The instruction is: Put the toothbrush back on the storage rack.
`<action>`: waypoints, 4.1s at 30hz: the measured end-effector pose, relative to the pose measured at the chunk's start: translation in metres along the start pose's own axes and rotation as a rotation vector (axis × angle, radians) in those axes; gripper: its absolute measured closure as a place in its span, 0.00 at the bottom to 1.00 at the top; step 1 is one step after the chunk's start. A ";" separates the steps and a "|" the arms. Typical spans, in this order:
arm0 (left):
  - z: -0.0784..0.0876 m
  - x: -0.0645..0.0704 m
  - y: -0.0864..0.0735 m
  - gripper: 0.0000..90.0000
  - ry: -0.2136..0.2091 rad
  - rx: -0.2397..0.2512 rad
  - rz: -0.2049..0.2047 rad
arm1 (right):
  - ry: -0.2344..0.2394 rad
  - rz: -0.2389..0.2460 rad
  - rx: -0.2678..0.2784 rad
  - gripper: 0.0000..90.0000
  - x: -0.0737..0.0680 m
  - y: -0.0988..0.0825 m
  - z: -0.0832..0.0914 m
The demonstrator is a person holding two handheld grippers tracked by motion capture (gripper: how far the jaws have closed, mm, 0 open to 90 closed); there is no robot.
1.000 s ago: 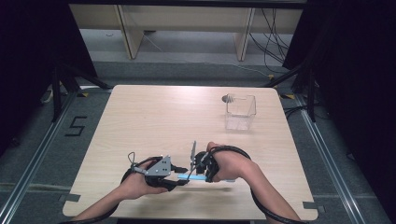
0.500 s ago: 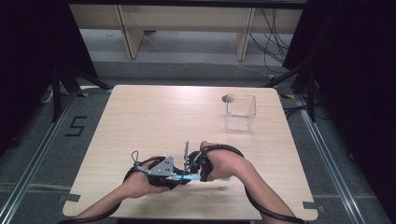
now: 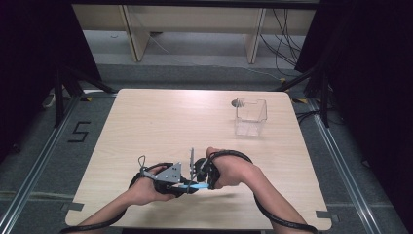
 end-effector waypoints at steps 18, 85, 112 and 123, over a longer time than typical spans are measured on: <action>0.010 -0.015 0.004 0.86 0.085 0.049 0.015 | -0.176 -0.074 0.126 0.70 0.013 -0.002 0.031; 0.094 -0.051 0.012 0.86 0.505 0.416 0.123 | -0.499 -0.876 1.174 0.64 0.036 -0.044 0.016; 0.091 -0.053 0.016 0.86 0.528 0.437 0.120 | -0.323 -0.885 1.369 0.63 0.050 0.032 0.050; 0.083 -0.050 0.018 0.86 0.514 0.434 0.115 | -0.264 -0.918 1.405 0.62 0.063 0.046 0.050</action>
Point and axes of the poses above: each handheld gripper's, and its own axes: z roughly backward along the jaws, y roughly out of its top, x roughly to its right, the point moved 10 cm from there along -z, roughly forward along the jaws, and after that the axes turned 10 degrees about x, right-handed, at the moved point
